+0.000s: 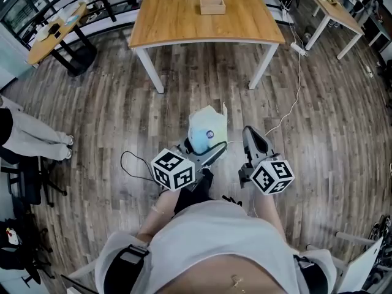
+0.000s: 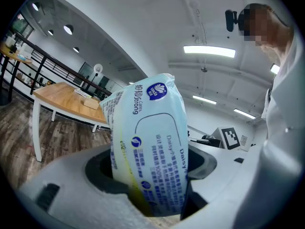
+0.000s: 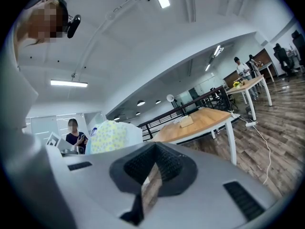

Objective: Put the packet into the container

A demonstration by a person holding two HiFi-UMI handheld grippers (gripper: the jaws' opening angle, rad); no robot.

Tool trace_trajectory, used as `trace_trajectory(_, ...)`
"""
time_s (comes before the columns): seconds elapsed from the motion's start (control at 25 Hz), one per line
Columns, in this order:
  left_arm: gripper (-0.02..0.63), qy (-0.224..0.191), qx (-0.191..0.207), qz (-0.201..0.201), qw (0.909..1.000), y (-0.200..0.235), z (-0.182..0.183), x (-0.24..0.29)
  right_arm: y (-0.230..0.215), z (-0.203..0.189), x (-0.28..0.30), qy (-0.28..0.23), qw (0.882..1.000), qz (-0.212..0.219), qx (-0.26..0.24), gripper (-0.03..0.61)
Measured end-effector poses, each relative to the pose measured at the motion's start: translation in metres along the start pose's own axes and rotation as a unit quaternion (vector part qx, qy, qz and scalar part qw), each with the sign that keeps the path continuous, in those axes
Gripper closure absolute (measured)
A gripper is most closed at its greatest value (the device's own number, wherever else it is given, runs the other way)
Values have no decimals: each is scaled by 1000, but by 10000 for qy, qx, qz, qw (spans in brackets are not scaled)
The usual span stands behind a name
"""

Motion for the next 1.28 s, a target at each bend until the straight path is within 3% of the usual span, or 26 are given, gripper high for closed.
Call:
trace_trajectory(0.8, 285, -14, -77, 38, 10000, 109, 68, 55, -42, 58, 133, 164, 9997, 149, -39, 568)
trace_trajectory(1.28, 285, 3, -102, 14, 9999, 132, 85, 61, -47, 65, 160, 168, 9994, 288, 9, 568)
Point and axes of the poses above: the fingertips, and each gripper's own axes: x forward along the fingers, y to its left, z out of its top, the point moved 4 cm from there along -x, backward along the fingers, and after that the axes turned 12 degrees about y, right-handed, at the moved point
